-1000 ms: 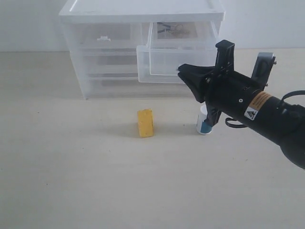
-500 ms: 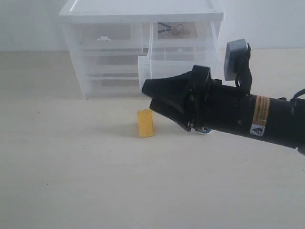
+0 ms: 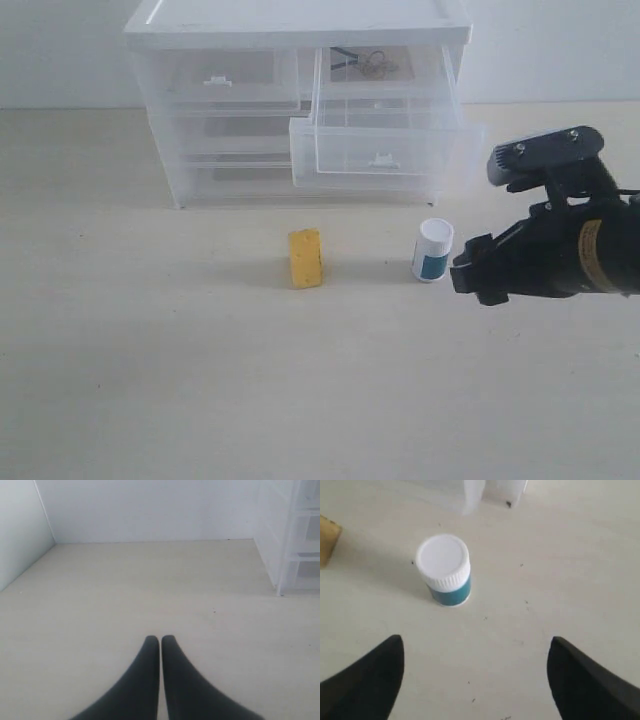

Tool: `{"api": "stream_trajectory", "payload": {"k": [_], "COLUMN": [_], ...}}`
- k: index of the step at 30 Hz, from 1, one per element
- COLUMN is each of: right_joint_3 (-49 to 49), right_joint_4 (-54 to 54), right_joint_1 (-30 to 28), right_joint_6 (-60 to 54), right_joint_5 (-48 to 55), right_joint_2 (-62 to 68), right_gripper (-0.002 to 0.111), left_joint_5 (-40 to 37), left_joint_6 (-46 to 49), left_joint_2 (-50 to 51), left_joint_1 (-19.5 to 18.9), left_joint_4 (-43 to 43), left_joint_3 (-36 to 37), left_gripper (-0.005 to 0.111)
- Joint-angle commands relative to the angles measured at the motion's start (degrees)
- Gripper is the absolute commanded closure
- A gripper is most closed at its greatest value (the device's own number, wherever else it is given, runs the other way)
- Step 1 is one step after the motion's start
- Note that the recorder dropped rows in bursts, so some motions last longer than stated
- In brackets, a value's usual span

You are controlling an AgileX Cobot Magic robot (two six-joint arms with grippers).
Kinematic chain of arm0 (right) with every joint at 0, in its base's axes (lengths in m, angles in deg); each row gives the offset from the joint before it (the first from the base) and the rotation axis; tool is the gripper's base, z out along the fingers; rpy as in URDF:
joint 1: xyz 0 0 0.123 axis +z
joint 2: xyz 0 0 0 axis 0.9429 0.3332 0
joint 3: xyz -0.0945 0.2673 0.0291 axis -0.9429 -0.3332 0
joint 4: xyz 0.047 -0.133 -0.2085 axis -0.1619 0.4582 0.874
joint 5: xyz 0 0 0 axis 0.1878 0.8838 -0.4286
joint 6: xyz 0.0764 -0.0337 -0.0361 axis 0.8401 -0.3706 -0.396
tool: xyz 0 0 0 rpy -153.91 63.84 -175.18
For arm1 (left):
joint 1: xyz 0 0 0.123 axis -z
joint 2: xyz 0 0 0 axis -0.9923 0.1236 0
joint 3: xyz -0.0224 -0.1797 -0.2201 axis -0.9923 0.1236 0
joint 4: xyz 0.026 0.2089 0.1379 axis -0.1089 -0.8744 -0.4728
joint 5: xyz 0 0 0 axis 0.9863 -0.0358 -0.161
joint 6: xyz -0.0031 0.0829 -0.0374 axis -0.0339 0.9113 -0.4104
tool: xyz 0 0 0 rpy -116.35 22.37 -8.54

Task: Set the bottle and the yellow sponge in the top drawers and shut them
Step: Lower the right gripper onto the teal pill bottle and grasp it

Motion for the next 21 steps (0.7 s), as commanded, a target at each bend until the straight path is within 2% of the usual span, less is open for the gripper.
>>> {"api": "stream_trajectory", "payload": {"k": [1, 9, 12, 14, 17, 21], "right_joint_3": [1.8, 6.3, 5.7, 4.8, 4.4, 5.4], "right_joint_4": [0.5, 0.5, -4.4, -8.2, -8.5, -6.5], "right_joint_1": [0.0, 0.0, -0.8, -3.8, -11.3, -24.3], "right_joint_6": [0.3, 0.1, 8.6, 13.9, 14.4, 11.3], "right_joint_5": [0.4, -2.1, -2.0, -6.6, -17.2, -43.4], "right_joint_2": [4.4, 8.6, 8.9, 9.1, 9.1, 12.5], "right_gripper": [0.034, 0.034, 0.034, 0.034, 0.034, 0.034], "left_joint_5": [-0.1, -0.1, -0.1, -0.1, -0.1, -0.1], "left_joint_6": [0.2, 0.2, 0.2, 0.2, 0.2, 0.2], "left_joint_2": [-0.1, -0.1, -0.1, -0.1, -0.1, -0.1], "left_joint_1": [0.3, 0.3, 0.3, 0.3, 0.3, 0.3], "left_joint_4": [-0.3, -0.3, -0.3, -0.3, -0.3, -0.3], "left_joint_3": [0.1, 0.1, 0.1, 0.1, 0.1, 0.1], "left_gripper": [0.103, 0.103, 0.103, 0.103, 0.103, 0.103]}}
